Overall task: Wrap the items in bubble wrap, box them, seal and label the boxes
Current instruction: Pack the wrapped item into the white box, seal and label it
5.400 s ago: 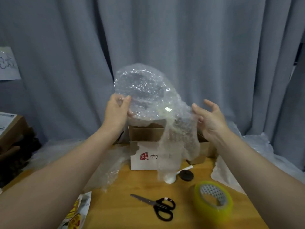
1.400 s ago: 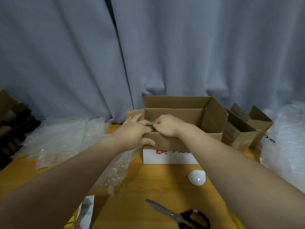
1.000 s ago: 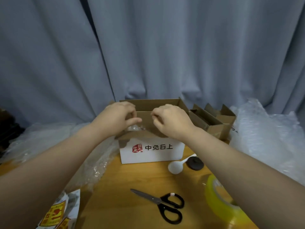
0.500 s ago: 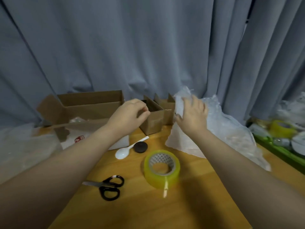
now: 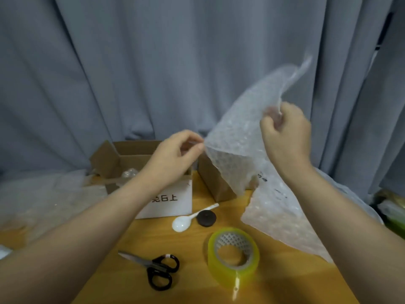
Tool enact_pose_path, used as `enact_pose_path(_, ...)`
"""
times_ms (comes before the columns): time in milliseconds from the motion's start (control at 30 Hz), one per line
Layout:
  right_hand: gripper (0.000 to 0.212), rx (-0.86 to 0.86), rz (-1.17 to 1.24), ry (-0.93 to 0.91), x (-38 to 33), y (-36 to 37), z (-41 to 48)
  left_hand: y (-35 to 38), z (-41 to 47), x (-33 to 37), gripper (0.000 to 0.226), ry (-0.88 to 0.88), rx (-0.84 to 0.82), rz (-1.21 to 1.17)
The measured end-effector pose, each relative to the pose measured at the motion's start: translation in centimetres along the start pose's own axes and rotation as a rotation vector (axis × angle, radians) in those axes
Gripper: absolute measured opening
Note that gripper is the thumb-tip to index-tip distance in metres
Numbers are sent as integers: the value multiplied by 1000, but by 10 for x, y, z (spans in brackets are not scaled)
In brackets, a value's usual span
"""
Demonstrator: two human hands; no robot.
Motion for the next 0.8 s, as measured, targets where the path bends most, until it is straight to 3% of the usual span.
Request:
enact_pose_path(67,11,10,223,-149,-42,2,-2,-28,10,0,16,-65,60,-74)
enact_pose_path(133,13,-67,460,-163,-76,10,-8,-50,18,-4,35,-116,53,-96)
enact_pose_path(267,29,-346,775,122,-115,40,-21,-82,25,-33,97,-326,36,-183)
enact_pose_path(400,36,-462,881,352,-132,70,-34,-110,23,-61,120,-494,75,-373)
enact_pose_path(500,40,-475,850,439,-137,92,-54,-117,19,-64,107,-470,-12,-598)
enact_pose_path(600,45,-504,767,504,-134,113,-73,-115,15,-62,69,-553,65,-802)
enact_pose_path(700,54,-490,599,512,-120,128,-78,-117,17,-73,37,-581,237,-748)
enact_pose_path(800,74,-444,417,492,-100,134,-71,-127,26,-87,40,-545,322,-662)
Point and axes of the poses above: each hand's wrist, its own z-axis towards the middle knuckle, its own y-axis out of the palm, x = y × z, the point moved 5 cm from there along z, towards the middle knuckle, and after that the axes turned 13 degrees about x, right-handed, at the moved point
